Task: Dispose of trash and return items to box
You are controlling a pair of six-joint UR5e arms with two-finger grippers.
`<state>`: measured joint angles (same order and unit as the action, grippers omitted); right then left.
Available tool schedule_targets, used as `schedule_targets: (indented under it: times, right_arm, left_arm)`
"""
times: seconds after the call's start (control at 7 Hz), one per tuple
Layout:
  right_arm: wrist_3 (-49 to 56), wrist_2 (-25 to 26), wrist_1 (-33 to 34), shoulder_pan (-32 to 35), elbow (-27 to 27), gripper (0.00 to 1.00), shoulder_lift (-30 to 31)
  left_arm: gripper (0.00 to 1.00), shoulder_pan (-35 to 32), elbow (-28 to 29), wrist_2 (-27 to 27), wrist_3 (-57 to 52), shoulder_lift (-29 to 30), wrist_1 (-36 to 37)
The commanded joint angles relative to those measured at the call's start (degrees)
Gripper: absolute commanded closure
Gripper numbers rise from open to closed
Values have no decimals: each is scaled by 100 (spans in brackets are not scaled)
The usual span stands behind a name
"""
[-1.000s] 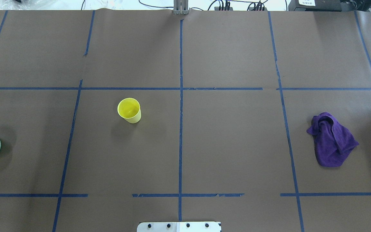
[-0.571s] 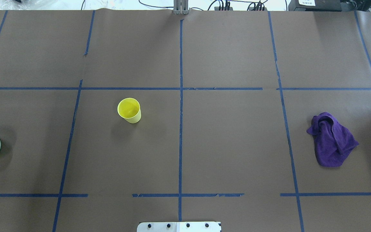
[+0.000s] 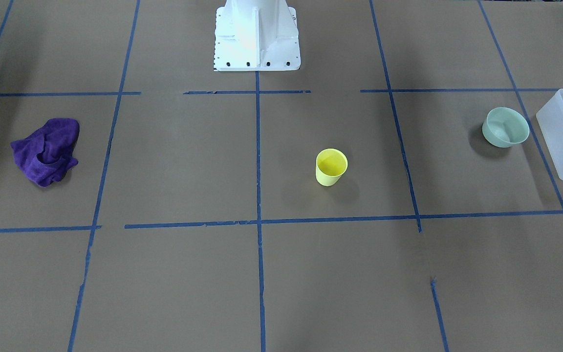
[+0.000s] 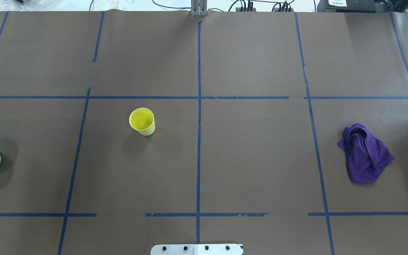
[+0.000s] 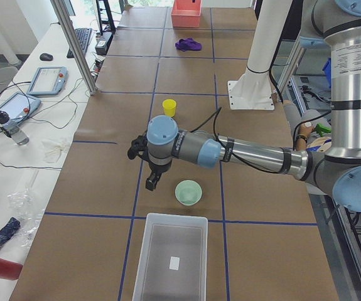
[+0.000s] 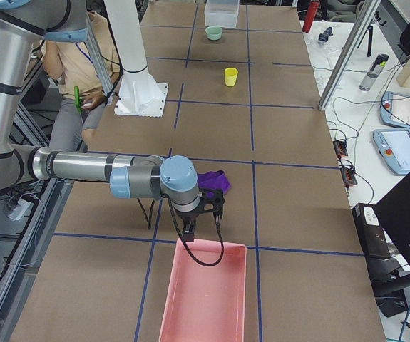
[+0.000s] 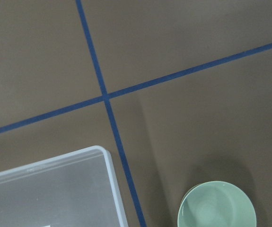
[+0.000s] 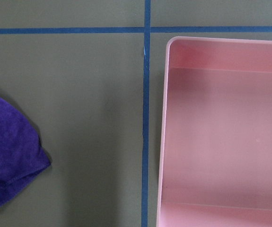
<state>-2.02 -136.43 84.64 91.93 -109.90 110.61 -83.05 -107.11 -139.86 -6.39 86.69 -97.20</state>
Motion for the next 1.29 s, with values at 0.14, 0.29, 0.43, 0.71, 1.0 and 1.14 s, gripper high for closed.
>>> schedule_targets:
  times: [0.14,0.29,0.43,0.71,1.0,1.14]
  right_arm:
    - [0,-24,0,0,4,0,-5]
    - [0,-16,0,0,4,0,-22]
    - [0,-24,0,0,4,0,-31]
    - [0,-24,0,-9,22,0,-57]
    - [0,-24,0,-9,39,0,-66]
    - [0,-24,0,-9,39,0,-58]
  left_arm:
    - [0,865,-336,-165,1844,832,-828]
    - [0,982,-232,-400,2478,823,-1532]
    - [0,1636,-301,-350,3119,866,-2035]
    - [0,2579,-240,245,5094,1382,-2610]
    - [1,3398,-170,1455,6076,1692,-2541]
    - [1,3661,117,1679,6096,1998,-2280]
